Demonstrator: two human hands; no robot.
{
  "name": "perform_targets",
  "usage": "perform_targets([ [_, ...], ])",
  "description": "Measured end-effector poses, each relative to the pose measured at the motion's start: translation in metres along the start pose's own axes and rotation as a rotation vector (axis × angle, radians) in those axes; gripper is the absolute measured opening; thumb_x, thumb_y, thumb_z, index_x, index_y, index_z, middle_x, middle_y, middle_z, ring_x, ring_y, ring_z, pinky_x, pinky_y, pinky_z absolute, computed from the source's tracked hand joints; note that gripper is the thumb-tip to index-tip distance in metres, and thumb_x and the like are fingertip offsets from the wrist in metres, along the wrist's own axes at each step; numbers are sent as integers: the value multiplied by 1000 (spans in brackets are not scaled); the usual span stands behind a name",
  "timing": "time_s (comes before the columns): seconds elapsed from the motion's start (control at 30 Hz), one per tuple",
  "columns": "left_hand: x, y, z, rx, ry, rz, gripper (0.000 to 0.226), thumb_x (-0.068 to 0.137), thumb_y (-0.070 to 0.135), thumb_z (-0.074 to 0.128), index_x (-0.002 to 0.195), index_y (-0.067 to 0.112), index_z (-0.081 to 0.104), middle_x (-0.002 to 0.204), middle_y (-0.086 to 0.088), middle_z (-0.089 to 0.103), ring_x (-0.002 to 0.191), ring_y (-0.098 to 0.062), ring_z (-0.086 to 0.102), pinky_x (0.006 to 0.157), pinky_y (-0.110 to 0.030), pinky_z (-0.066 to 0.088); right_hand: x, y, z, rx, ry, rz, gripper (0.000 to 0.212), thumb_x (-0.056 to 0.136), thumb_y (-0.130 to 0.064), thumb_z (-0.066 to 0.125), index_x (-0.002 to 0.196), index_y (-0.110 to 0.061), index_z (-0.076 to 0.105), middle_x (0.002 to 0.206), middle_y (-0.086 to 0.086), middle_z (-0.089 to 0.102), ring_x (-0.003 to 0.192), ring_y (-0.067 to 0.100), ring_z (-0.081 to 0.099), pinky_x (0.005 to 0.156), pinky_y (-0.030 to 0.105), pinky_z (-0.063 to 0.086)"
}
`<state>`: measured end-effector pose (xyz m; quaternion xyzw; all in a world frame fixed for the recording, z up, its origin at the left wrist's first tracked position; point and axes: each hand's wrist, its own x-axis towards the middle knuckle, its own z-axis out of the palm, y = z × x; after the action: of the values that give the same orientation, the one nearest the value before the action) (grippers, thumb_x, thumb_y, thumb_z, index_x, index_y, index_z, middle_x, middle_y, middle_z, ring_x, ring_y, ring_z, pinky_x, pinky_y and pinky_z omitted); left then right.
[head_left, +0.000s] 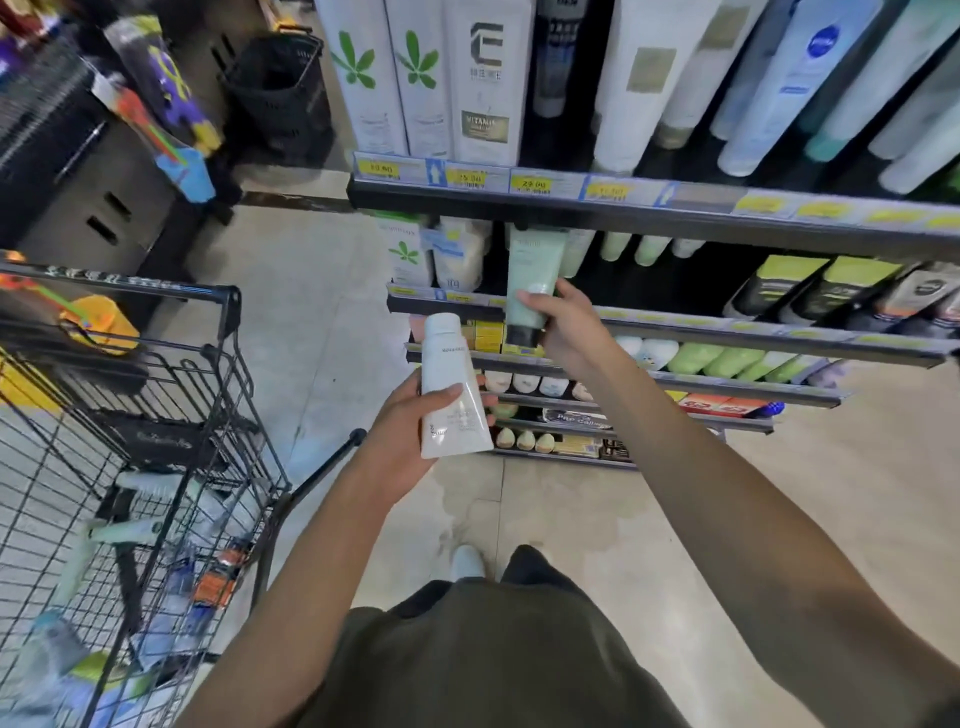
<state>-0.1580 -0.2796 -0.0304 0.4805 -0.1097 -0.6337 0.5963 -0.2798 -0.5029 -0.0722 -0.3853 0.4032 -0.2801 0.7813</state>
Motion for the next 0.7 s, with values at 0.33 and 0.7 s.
perform_targets([
  [0.33,13,6,-4,-18,55,-13,46,98,-2,54,142,12,53,116,-14,73,100,-30,74,73,-38,61,57,-27,0,-267,88,-126,53,80,-7,84,128,-13,63,122,5,74,113,22,70,97,41,58],
  [0.7,19,4,-13,54,76,-56,53,96,4,59,147,19,49,132,-16,67,111,-33,71,83,-42,59,77,-26,9,-367,188,-191,52,76,1,85,121,-15,64,121,2,72,111,16,67,99,33,54],
])
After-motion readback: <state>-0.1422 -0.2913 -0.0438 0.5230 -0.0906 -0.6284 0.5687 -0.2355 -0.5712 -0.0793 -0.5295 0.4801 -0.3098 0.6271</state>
